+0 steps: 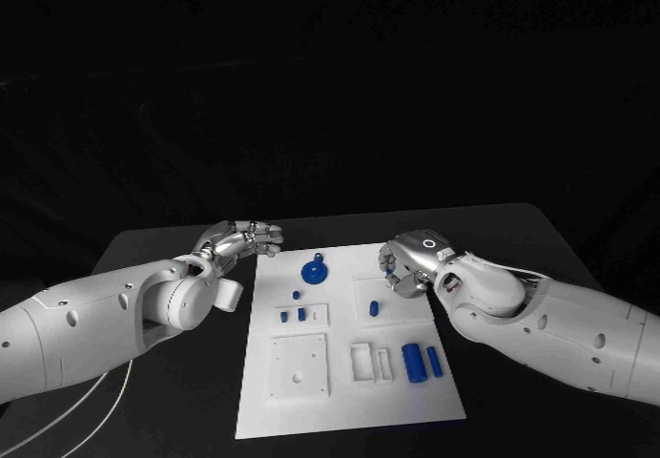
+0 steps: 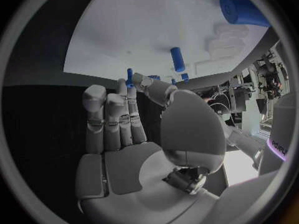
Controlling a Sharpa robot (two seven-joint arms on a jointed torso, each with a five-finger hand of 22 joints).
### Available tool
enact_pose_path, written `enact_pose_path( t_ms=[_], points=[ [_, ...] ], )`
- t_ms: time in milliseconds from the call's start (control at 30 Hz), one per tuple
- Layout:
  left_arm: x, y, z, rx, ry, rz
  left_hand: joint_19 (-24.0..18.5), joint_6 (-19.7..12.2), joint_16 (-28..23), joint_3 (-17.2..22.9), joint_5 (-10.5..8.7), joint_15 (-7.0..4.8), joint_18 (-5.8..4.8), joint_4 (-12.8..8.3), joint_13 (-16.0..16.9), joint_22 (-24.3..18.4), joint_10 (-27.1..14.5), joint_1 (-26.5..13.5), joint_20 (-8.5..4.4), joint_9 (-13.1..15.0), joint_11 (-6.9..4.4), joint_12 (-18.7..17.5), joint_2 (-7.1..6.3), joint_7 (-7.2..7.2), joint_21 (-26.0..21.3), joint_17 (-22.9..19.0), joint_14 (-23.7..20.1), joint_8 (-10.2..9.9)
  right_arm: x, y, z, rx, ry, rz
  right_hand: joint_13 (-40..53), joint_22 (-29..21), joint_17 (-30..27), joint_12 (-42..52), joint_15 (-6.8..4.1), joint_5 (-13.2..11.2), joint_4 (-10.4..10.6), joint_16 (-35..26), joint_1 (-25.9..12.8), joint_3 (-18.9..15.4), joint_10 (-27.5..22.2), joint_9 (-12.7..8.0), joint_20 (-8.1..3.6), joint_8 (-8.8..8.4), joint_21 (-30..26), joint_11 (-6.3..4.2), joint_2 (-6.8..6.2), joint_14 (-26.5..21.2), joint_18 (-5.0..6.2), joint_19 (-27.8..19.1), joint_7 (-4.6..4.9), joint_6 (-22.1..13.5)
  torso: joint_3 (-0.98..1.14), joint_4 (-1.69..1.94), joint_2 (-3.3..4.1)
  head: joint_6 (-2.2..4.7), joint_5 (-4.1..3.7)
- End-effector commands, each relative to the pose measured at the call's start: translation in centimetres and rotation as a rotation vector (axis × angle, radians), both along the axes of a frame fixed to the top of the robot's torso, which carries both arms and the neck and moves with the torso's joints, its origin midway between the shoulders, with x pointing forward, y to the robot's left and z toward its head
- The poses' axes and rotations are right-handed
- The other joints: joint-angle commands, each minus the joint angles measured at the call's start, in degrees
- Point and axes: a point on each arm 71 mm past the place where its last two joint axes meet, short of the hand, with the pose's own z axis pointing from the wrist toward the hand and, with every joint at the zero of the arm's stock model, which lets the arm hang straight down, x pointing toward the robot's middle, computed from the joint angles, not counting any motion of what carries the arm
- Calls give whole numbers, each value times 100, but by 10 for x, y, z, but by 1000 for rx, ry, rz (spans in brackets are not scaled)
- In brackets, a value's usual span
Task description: Assemble the parts on the task board
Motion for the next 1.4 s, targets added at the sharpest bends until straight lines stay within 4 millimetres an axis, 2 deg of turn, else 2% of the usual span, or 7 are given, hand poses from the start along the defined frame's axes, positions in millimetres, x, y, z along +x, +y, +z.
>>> enact_pose_path(
  t_ms=[33,500,700,800,900,1067,1400],
  points=[
    [0,-2,2,-8,-5,-1,50,-16,-40,-41,-9,-10,29,1,-8,6,30,-59,-1,-9,19,14,5,39,-18,11,46,15,-4,3,5,40,2,8,58,97,-6,14,-51,15,0,24,-2,31,221,4,-37,21,37,-77,-45,-11,667,11,9,39,2,-10,-2,7,15],
    [2,-3,2,-7,-15,11,56,-21,-48,-42,-8,-12,28,2,-13,8,34,-61,-4,-11,18,16,6,41,-21,24,52,14,-35,55,9,149,46,163,72,94,-8,4,-50,14,15,19,-4,45,214,11,-41,14,35,-76,-33,-12,667,14,13,29,-4,-3,-3,31,314],
    [5,-4,5,-5,-25,25,60,-19,-52,-42,-8,-14,27,0,-16,10,38,-60,-6,-12,17,17,4,41,-22,31,55,16,-50,79,-3,145,69,230,78,93,-9,-1,-49,14,13,16,-4,44,209,14,-43,10,34,-74,-24,-13,667,14,15,22,-13,4,-3,-62,581],
    [7,-5,5,-3,-30,33,64,-15,-57,-42,-8,-15,27,-2,-18,11,43,-58,-8,-11,15,19,-1,40,-24,38,59,19,-60,92,-14,130,76,268,81,92,-9,-3,-48,15,10,15,-4,42,208,16,-44,8,34,-74,-20,-14,667,15,16,20,-18,5,-3,-121,756],
    [10,-5,5,-3,-30,40,69,-12,-62,-39,-4,-17,27,-4,-20,13,49,-52,-10,-11,12,22,0,38,-25,47,63,22,-67,102,-27,119,93,290,85,92,-10,-5,-48,16,5,13,-4,40,206,18,-45,6,34,-73,-14,-14,667,16,16,17,-16,2,-10,-100,908],
    [12,-8,5,-3,-35,41,76,-8,-71,-34,12,-19,27,-6,-25,15,56,-44,-13,-12,10,23,0,36,-28,60,69,26,-75,114,-41,107,109,312,88,92,-10,-7,-47,15,1,12,-3,39,205,20,-47,5,34,-73,-14,-14,667,16,17,16,-24,11,-10,-192,1088],
    [13,-13,5,-6,-34,33,81,-7,-77,-35,15,-20,25,-4,-28,17,61,-45,-14,-13,8,24,-3,36,-29,69,73,27,-81,122,-53,95,130,330,95,91,-11,-10,-46,16,-3,10,-4,37,203,24,-48,3,34,-72,-5,-14,667,19,18,13,-19,3,1,-315,1240]
  ],
)
